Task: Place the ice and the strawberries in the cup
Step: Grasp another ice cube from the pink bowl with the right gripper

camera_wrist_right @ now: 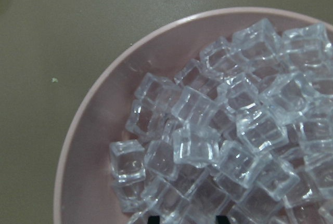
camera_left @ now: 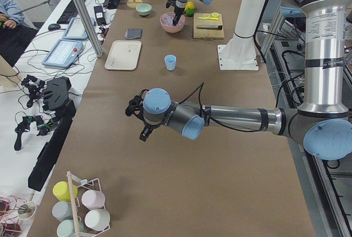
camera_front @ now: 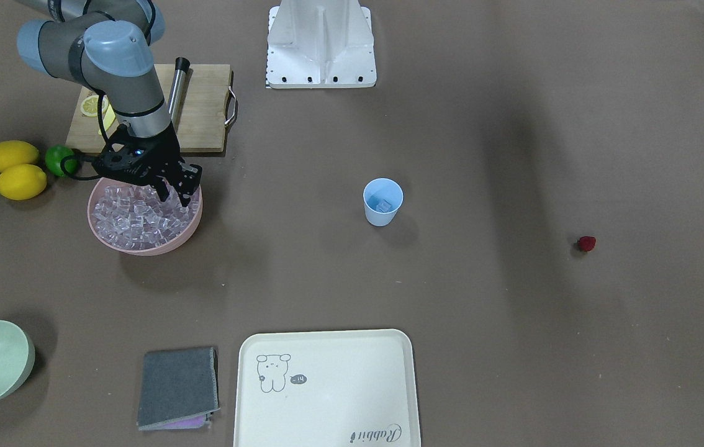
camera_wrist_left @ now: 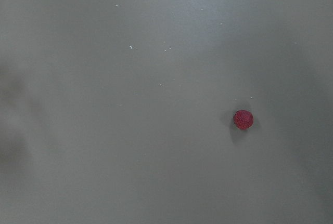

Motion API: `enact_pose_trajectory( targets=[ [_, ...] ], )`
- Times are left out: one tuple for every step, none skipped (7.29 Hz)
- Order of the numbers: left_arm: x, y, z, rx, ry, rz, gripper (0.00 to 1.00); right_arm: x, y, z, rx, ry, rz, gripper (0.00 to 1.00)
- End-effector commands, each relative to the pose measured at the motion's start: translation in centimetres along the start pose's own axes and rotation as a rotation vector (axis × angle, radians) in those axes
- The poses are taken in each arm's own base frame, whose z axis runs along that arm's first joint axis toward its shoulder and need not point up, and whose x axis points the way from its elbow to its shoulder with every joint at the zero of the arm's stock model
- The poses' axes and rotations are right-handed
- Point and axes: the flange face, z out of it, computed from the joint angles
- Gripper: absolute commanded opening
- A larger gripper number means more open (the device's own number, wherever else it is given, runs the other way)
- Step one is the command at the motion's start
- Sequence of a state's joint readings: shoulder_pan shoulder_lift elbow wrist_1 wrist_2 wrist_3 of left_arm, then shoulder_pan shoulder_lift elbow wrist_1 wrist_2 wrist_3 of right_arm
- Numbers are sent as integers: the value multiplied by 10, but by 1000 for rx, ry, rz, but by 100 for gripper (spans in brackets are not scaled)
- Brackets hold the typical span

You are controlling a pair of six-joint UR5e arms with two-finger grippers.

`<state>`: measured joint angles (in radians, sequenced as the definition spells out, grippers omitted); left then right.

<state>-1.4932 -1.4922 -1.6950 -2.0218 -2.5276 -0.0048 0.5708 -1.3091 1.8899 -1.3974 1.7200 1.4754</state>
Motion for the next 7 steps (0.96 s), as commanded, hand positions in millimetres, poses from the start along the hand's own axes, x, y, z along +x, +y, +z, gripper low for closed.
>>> enact_pose_trajectory(
  targets=[
    [1,-2,0,2,1,2,99,-1,2,-2,-5,-4,-12,4],
    [1,-2,0,2,1,2,99,-1,0,-4,-6,-7,-15,0],
    [1,-2,0,2,1,2,99,1,-5,-8,-3,-10,-10,0],
    [1,-2,0,2,1,2,99,1,-11,-10,2,-12,-10,0],
    [1,-2,0,2,1,2,99,-11,-22,-25,1,-17,5,0],
    [1,-2,0,2,2,2,99,-48,-26,-50,-7,3,15,0],
    [1,-2,0,2,2,2,99,-85,-26,-74,-7,2,14,0]
  ],
)
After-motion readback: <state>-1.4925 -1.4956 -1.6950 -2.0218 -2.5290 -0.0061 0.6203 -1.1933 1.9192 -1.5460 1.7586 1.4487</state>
